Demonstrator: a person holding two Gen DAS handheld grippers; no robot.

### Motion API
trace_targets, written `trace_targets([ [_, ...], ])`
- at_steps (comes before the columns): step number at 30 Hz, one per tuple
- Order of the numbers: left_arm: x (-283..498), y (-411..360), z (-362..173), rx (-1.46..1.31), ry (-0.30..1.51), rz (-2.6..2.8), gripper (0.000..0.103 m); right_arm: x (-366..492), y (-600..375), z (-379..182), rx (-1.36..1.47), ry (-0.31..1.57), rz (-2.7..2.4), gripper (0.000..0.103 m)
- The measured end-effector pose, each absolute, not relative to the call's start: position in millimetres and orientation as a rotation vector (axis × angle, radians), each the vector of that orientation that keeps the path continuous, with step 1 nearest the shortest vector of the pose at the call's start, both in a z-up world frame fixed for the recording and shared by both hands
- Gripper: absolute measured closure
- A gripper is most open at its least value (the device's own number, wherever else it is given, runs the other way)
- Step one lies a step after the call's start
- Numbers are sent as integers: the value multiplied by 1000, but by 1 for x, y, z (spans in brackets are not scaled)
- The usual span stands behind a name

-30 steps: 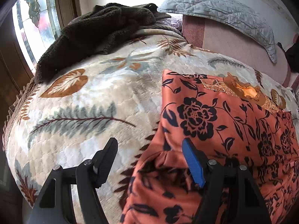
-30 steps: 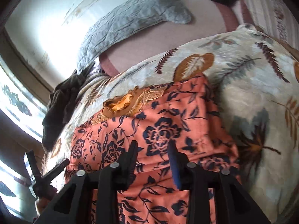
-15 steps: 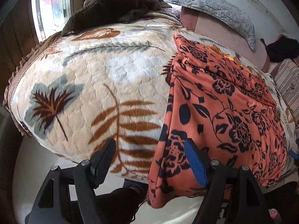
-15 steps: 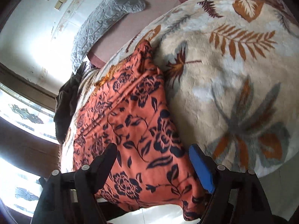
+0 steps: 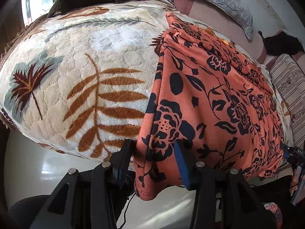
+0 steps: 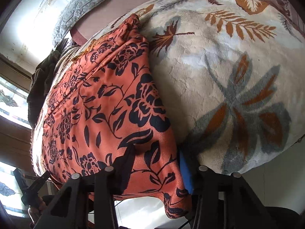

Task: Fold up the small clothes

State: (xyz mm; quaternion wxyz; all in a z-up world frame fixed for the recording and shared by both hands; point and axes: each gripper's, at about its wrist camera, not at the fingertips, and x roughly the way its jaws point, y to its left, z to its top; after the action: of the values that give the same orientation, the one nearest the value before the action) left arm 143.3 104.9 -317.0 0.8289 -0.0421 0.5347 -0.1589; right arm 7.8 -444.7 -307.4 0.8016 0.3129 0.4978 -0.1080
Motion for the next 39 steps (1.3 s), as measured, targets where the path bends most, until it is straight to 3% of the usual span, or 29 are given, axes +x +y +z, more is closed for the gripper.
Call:
trace_targets([
  [4,141,100,-321,-77,1138,-381,55,7,-446,-309,678,1088,-249,60],
  [7,138,104,-320,-92,1132,-386,68,6,-441,-308,641,1112,-252,60],
  [10,134,106,-321,-89,1145,-400,70,5,-433,-310,598,1157,-246,52],
  [12,130,105,-324,-72,1182,-395,67,3,-428,-312,576,1195,-251,51],
  [14,125,105,-330,-61,1222,-377,46,-1,-426,-315,582,1231,-259,51],
  [15,123,105,-333,-57,1235,-365,43,-4,-427,-319,590,1250,-262,51],
  [19,125,102,-341,-30,1256,-346,42,-12,-432,-331,641,1268,-266,49],
  [21,128,102,-346,-85,1279,-379,66,-15,-431,-332,632,1272,-253,54],
  [22,130,100,-348,-122,1293,-405,86,-16,-431,-333,634,1275,-238,61],
  [23,133,97,-347,-132,1291,-415,95,-16,-431,-334,644,1276,-220,75],
  [24,132,97,-346,-128,1282,-416,95,-19,-431,-334,652,1272,-211,88],
  [26,130,96,-340,-144,1262,-437,98,-26,-426,-329,659,1250,-199,94],
  [36,130,121,-237,-296,1023,-632,98,-48,-420,-232,756,953,26,96],
  [39,145,118,-224,-288,981,-628,98,-39,-421,-231,772,942,40,96],
])
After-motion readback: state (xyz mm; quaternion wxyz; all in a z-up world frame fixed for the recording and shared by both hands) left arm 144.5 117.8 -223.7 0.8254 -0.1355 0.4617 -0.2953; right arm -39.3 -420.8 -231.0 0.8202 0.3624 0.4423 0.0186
